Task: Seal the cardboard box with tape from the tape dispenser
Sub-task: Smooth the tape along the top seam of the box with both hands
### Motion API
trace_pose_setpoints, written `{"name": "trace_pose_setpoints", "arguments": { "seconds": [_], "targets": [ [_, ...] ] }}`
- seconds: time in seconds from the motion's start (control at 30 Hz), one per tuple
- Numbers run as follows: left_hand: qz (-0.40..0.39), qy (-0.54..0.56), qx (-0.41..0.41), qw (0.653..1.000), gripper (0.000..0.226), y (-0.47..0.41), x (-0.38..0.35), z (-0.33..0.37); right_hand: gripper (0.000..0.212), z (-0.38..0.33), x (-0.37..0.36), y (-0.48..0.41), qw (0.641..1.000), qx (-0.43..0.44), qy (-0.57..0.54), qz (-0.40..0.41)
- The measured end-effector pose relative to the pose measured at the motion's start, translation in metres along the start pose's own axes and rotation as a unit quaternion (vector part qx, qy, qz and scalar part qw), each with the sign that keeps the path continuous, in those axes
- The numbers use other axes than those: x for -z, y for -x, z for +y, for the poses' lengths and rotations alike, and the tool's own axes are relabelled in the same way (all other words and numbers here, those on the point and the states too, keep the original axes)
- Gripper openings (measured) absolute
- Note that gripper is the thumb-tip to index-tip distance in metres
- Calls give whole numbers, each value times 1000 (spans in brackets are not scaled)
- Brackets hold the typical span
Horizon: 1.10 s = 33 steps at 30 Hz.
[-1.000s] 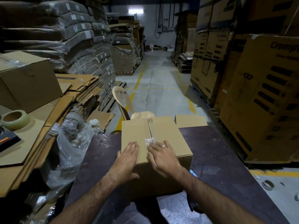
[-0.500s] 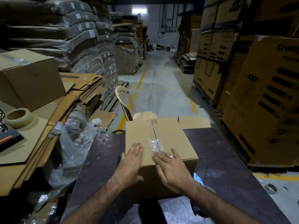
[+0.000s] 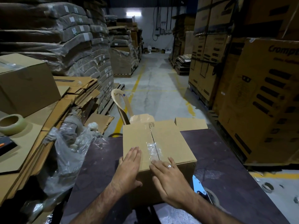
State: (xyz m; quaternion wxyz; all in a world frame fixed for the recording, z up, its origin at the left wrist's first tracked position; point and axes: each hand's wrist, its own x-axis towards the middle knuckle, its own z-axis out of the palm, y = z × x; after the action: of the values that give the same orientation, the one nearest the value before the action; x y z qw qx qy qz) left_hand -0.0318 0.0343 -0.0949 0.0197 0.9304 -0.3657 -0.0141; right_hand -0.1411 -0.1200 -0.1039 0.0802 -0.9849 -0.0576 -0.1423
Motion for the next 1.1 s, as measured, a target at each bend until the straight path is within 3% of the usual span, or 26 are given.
{"name": "trace_pose_setpoints", "arguments": {
  "seconds": [0.17,0.33,0.47,0.6,0.77,0.9,1.1],
  "targets": [
    [3,-3,-2,1000,118,-1,0,-1,48,9,5,-28,999,-41,18,16],
    [9,-4,-5,1000,116,0,1,1,44,9,-2,0,1000,-15,21,9],
    [-1,-5,0,1000,118,-1,1,-1,46,11,3,-29,998,-61,16,17],
    [1,-2,-1,1000,118,-1,-1,-1,44,4,-3,-5,1000,-19,7,1],
    [-3,-6,-2,1000,118,-1,0,-2,48,11,6,-29,998,-66,21,10],
    [-5,-13,-3,1000,117,-1,-1,-1,44,3,-4,-9,1000,-13,8,-14],
    [-4,-10,-1,1000,119,-2,-1,-3,52,6,4,-23,999,-39,-12,-4]
  ]
}}
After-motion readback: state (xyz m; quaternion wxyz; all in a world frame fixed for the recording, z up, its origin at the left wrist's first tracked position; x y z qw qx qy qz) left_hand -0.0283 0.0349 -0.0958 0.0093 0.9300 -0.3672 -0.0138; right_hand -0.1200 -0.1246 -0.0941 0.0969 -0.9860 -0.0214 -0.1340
